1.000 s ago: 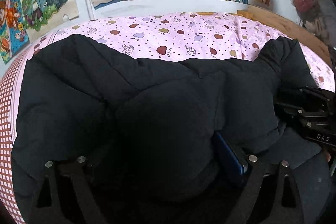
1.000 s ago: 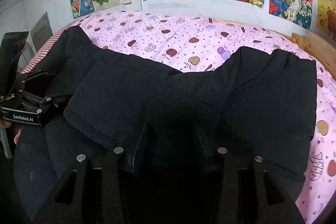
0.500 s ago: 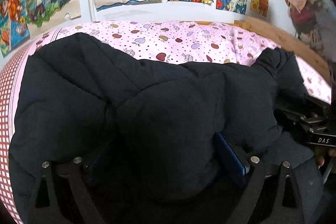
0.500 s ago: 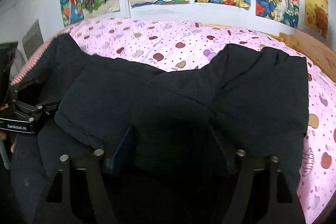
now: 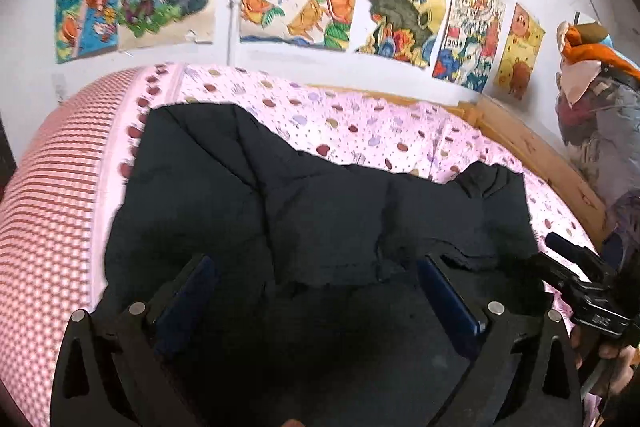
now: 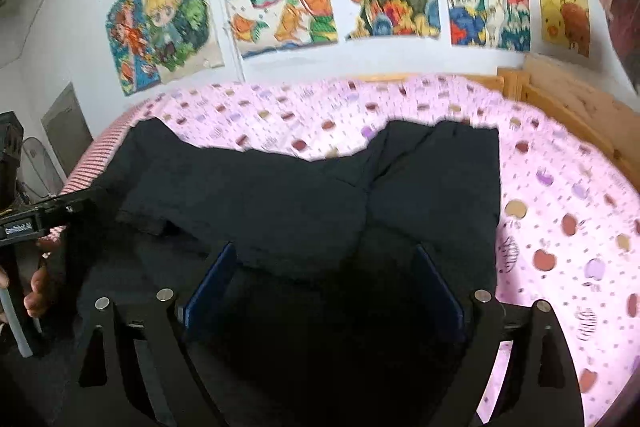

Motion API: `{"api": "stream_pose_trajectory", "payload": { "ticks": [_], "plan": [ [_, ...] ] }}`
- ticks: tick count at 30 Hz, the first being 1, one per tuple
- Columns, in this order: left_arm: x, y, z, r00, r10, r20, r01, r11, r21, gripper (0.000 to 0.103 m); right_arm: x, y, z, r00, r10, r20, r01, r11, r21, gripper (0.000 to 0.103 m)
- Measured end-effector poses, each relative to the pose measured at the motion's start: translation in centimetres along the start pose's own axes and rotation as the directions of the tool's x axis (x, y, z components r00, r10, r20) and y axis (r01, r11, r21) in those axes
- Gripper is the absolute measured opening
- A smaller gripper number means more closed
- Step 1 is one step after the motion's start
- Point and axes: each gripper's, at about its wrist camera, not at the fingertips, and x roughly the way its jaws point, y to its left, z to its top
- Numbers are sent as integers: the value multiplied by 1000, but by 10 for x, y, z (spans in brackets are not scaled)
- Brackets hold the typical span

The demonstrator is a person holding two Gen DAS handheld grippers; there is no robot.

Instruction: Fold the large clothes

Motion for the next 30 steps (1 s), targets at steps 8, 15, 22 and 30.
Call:
{"api": "stream_pose_trajectory", "payload": {
  "ticks": [8,15,22,30],
  "plan": [
    [-77,-11,-12,994,30,103,-32,999,16,103,-68,32,1,998,60,-14,-61,994,-89,95],
    [-149,-18,-28,985,32,168,-36,999,23,103,-139,50,-2,996,87,-2,-87,996,-38,95],
    [-212,-25,-49,983,24,180,-35,998,59,103,-197,66,-16,997,79,23,-78,997,-23,95],
    [-263,-27,-81,981,1,192,-19,996,92,103,-256,94,-42,994,106,11,-105,989,-100,95]
  ]
}}
